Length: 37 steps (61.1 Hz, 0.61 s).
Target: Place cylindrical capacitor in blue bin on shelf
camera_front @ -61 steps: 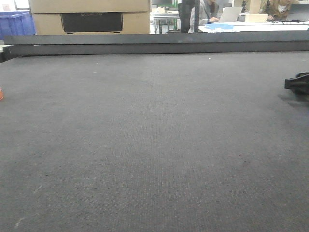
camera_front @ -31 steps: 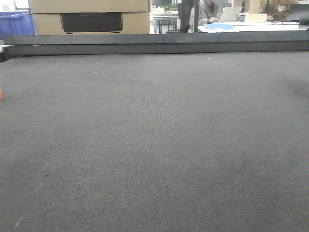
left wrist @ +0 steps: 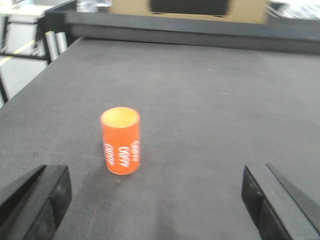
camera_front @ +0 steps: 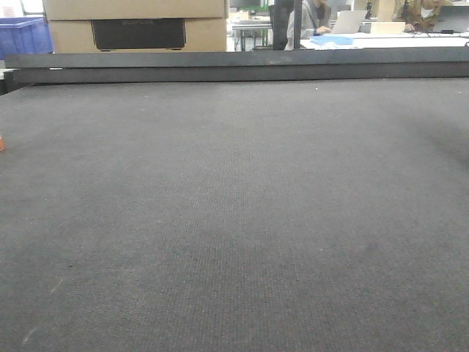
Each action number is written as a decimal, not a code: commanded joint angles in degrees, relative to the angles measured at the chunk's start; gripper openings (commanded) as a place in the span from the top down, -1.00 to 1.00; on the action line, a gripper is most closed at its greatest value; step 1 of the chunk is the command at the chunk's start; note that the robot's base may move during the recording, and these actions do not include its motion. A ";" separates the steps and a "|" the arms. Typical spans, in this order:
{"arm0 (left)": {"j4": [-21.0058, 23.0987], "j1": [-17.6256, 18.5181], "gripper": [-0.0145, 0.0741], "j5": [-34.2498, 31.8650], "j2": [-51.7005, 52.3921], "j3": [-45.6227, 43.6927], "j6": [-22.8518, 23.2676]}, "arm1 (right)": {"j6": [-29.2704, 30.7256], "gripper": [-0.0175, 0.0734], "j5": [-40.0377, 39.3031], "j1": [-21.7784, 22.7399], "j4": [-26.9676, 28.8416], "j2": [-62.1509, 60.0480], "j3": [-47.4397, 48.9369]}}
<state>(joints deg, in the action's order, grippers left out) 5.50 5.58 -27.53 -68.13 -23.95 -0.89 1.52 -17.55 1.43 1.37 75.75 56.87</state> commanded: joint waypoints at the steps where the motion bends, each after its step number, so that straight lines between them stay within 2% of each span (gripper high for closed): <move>1: 2.87 -0.33 -0.68 -9.06 -7.82 -2.30 0.32 | 0.00 0.74 0.22 -0.19 0.05 -1.74 -0.06; 5: 3.13 -0.33 -0.68 -11.39 -13.95 -4.65 0.32 | 0.00 0.74 0.25 -0.19 0.05 -2.06 -0.37; 11: 3.85 -0.33 -0.68 -11.29 -21.09 -9.38 0.32 | 0.00 0.74 0.36 -0.19 0.05 -2.22 -0.58; 19: 8.69 -0.49 -0.68 -11.41 -28.57 -15.25 -0.24 | 0.00 0.74 0.49 -0.19 0.05 -2.22 -1.05; 37: 8.69 -4.52 -0.68 -10.83 -41.70 -26.48 -0.23 | 0.00 0.74 1.04 -0.19 0.05 -2.22 -1.05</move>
<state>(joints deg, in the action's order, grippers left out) 13.59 2.25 -37.57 -107.55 -47.92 -0.89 1.52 -15.36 1.21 1.37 74.10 55.78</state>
